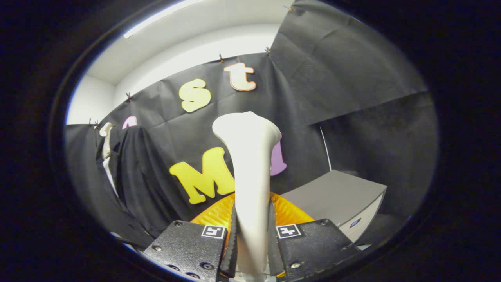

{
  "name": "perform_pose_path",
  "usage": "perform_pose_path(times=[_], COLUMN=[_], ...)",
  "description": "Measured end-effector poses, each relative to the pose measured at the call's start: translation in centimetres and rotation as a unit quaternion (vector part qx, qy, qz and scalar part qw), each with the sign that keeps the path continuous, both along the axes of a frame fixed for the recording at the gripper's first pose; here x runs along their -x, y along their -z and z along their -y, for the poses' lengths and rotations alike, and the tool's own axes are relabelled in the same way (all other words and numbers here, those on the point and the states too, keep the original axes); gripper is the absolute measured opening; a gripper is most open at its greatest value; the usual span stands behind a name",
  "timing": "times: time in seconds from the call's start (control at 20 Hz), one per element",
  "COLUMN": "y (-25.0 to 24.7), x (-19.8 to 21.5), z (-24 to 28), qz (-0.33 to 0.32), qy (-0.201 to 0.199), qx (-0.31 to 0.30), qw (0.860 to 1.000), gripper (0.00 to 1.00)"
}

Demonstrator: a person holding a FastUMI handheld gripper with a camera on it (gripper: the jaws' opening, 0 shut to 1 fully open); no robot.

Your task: Iron the clothes twice with a garment steamer, once on the left side and once on the right side.

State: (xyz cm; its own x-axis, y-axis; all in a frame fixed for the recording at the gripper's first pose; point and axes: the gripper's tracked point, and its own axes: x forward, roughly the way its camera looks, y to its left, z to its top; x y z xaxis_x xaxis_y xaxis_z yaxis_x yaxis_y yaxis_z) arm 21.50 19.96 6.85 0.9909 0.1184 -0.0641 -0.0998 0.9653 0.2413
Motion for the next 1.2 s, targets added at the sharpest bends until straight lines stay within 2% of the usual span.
perform_pose_path(times=[0.35,0.65,0.9,1.2], y=[-3.1,-5.7,-8.0,-9.2], x=[7.6,12.2,12.4,8.5], z=[-10.1,-18.1,-23.8,-28.3], qz=[0.08,0.136,0.173,0.171], qy=[-0.023,-0.032,-0.056,-0.076], qx=[0.038,0.061,0.085,0.101], qw=[0.996,0.988,0.98,0.977], gripper=[0.34,0.34,0.34,0.34])
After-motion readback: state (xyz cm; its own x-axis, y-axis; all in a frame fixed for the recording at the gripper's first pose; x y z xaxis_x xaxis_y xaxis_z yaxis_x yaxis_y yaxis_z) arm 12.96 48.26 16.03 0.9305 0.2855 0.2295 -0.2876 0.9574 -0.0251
